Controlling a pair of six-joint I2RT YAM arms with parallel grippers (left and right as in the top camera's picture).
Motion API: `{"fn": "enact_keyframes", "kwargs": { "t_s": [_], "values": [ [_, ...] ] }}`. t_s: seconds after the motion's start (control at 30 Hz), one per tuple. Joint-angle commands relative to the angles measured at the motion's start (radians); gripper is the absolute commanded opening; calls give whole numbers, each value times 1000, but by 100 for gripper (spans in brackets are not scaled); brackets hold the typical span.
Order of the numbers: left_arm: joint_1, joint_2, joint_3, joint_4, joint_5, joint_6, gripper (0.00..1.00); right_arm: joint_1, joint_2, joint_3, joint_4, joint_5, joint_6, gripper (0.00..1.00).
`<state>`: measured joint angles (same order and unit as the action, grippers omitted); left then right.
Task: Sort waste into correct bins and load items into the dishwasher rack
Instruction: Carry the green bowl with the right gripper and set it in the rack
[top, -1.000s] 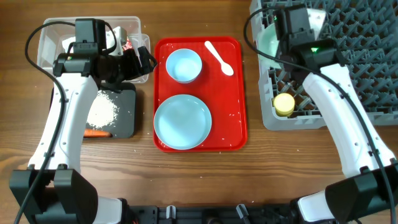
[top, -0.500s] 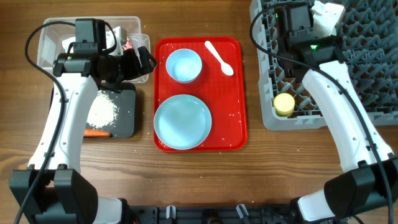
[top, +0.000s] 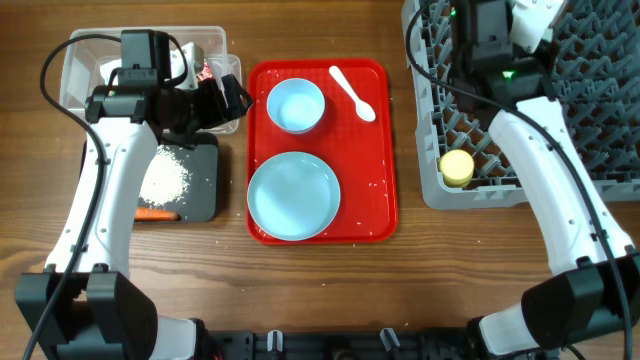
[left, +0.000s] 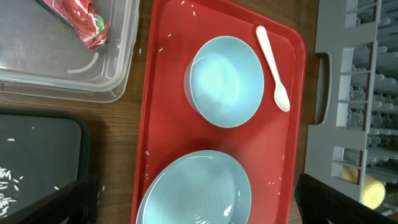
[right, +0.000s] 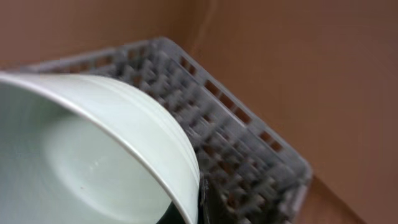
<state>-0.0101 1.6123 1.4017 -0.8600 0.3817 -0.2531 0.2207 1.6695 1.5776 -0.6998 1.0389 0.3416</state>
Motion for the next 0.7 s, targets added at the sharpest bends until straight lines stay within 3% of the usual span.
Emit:
{"fn": "enact_keyframes", "kwargs": {
  "t_s": [0.0, 0.27, 0.67],
  "values": [
    [1, 6, 3, 2, -6, -2, 100, -23, 50, 4, 117, -77, -104, 4],
    [1, 6, 3, 2, -6, -2, 100, -25, 196, 4, 420, -79, -386, 4],
    [1, 5, 3, 2, -6, -2, 100, -26, 393, 4, 684, -45, -614, 5]
  ]
}}
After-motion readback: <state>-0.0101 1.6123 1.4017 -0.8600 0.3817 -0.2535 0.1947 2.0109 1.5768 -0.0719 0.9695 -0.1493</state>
